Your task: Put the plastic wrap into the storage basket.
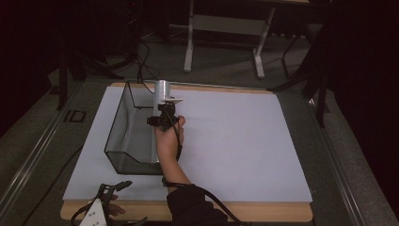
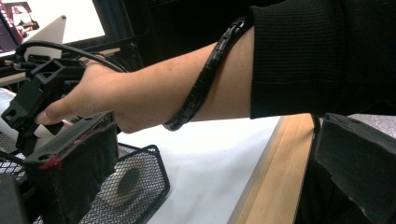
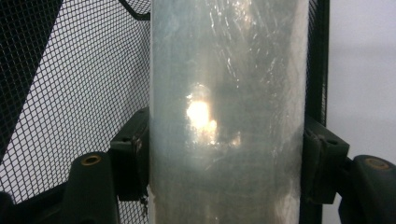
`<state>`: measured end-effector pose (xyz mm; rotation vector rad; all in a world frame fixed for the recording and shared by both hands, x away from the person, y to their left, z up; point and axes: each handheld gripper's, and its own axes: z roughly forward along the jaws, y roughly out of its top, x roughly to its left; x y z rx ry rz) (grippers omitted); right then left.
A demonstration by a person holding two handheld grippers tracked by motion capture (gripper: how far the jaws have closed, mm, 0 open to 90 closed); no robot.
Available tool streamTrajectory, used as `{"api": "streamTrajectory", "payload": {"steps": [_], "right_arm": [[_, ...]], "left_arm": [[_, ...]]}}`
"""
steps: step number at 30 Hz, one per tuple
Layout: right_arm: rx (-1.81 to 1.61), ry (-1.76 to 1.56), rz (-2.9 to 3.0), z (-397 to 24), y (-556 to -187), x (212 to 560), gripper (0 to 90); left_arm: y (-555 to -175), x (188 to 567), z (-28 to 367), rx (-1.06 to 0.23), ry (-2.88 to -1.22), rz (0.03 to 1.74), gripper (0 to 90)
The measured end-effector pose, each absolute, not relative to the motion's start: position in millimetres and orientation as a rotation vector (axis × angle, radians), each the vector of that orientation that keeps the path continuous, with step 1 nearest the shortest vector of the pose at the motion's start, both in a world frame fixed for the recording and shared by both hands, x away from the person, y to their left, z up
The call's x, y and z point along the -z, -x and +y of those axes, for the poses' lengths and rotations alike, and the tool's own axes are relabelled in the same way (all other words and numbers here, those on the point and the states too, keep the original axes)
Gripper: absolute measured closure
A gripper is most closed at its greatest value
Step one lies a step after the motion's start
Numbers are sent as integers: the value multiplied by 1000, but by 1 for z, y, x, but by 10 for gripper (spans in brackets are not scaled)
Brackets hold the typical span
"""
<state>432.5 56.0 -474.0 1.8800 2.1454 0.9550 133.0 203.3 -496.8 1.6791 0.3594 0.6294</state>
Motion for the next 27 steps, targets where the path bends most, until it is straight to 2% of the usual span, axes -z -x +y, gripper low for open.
{"api": "streamTrajectory", "payload": {"steps": [6,15,27], "right_arm": [[-934,-1818,2202,55,-431,472,287],[-967,-1646,2272,41,-426,443,146],[-998,-1402,2348,7,-415,417,122]], "left_arm": [[-134,498,202,-624,-1688,359,0],[-135,499,200,-619,-1699,360,0],[-137,502,197,-611,-1717,365,0]]}}
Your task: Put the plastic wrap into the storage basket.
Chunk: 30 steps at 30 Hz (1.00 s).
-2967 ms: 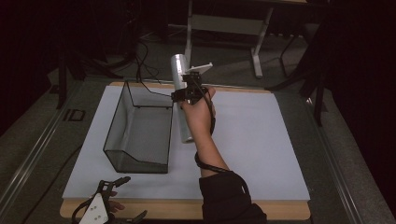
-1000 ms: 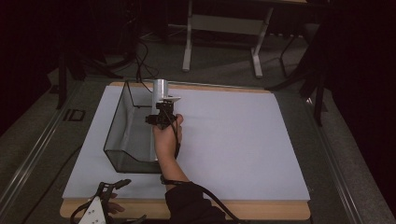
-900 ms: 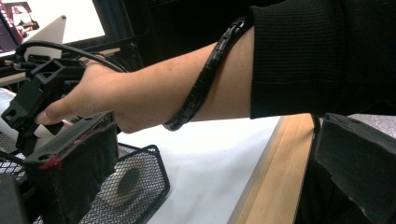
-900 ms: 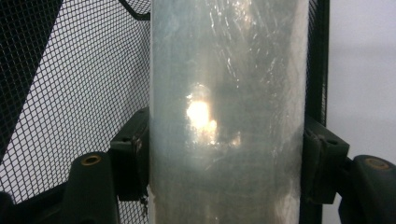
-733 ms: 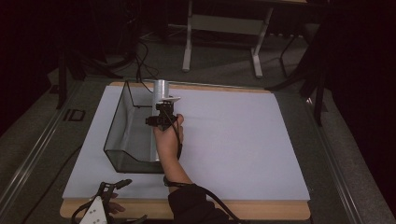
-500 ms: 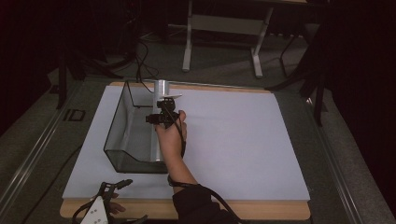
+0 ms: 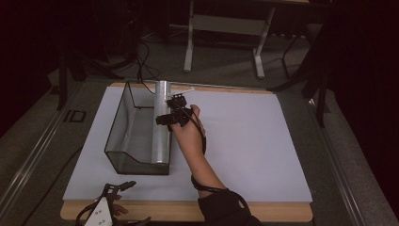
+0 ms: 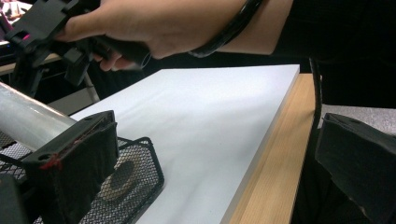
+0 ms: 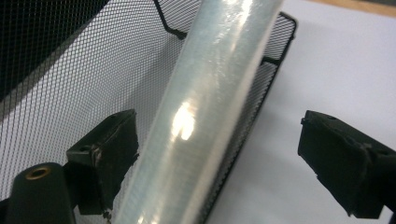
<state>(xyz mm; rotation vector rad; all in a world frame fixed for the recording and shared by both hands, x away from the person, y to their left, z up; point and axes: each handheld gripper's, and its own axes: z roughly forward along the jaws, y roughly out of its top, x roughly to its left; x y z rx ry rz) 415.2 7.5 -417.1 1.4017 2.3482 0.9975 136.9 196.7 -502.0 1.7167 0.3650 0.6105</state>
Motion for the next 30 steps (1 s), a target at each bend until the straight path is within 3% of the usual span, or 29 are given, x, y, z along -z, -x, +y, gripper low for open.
{"api": "streamTrajectory", "payload": {"steps": [13,30], "right_arm": [[-1034,-1243,2361,-27,-393,409,128],[-1045,-1081,2277,-93,-352,426,133]], "left_arm": [[-138,503,195,-607,-1720,369,0],[-139,505,191,-600,-1731,372,0]]}}
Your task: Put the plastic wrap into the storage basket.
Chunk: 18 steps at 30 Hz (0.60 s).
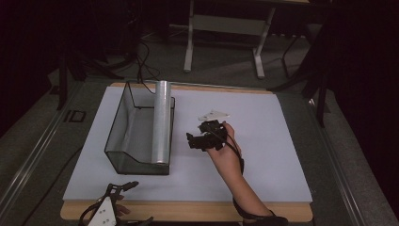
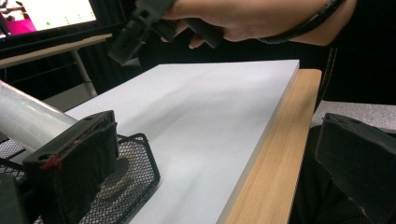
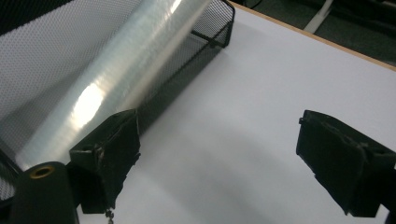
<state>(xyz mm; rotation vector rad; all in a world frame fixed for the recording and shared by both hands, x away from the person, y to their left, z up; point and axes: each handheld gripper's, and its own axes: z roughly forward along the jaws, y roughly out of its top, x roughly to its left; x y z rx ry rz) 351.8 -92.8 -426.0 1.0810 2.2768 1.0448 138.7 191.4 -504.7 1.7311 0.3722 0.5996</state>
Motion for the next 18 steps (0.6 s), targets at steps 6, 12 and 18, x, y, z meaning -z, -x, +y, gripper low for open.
{"api": "streamTrajectory", "payload": {"steps": [6,12,18], "right_arm": [[-1070,-1057,2244,-113,-339,433,135],[-1055,-1017,2231,-131,-327,444,135],[-1048,-1008,2204,-148,-318,453,136]], "left_arm": [[-139,505,191,-599,-1734,372,0],[-139,505,192,-599,-1735,376,0],[-140,506,191,-596,-1737,377,0]]}}
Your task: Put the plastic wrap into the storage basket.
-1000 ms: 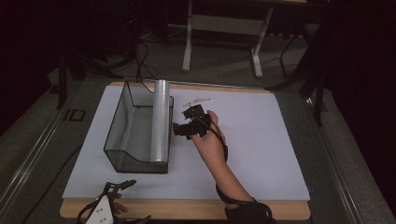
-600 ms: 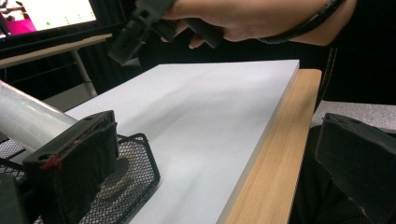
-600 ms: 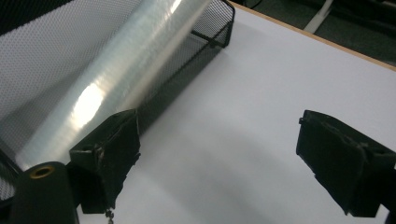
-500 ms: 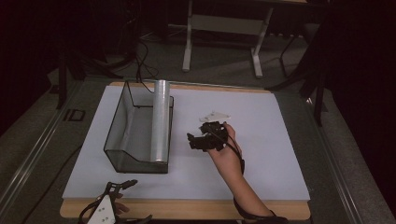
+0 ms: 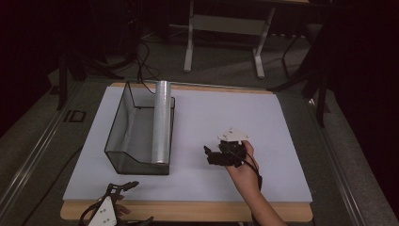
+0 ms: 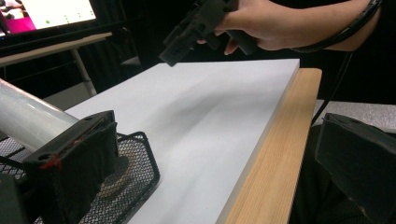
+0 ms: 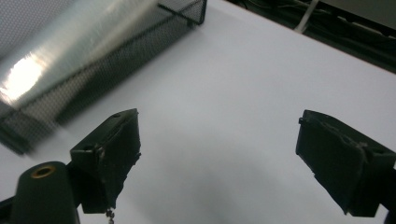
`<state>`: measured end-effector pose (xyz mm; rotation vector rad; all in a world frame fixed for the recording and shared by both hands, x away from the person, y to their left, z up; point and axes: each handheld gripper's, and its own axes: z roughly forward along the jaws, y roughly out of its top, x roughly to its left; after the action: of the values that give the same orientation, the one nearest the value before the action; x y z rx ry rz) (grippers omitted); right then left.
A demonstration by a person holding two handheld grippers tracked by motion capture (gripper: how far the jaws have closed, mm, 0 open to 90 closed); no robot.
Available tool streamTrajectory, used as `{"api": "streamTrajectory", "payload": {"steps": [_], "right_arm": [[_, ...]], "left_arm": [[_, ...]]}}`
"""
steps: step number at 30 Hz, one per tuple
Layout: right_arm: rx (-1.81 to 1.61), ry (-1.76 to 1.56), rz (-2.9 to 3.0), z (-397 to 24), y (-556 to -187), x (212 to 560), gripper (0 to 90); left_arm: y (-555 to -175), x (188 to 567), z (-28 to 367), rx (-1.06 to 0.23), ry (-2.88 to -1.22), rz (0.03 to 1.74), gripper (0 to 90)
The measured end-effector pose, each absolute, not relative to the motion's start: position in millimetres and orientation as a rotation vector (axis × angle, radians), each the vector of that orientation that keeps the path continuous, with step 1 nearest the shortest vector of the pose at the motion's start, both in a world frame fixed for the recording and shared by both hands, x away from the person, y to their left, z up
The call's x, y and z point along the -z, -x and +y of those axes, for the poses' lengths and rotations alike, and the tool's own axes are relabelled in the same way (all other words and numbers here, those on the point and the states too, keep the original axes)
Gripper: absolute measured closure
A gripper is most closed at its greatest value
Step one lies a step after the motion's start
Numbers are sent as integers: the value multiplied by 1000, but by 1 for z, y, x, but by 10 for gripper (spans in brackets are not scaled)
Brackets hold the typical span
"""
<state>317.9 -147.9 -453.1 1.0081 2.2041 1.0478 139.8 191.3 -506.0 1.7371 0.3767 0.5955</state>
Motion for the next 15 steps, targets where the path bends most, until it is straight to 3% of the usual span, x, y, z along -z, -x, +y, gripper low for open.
{"api": "streamTrajectory", "payload": {"steps": [15], "right_arm": [[-1034,-1027,2158,-189,-299,473,139]], "left_arm": [[-140,507,190,-596,-1743,380,0]]}}
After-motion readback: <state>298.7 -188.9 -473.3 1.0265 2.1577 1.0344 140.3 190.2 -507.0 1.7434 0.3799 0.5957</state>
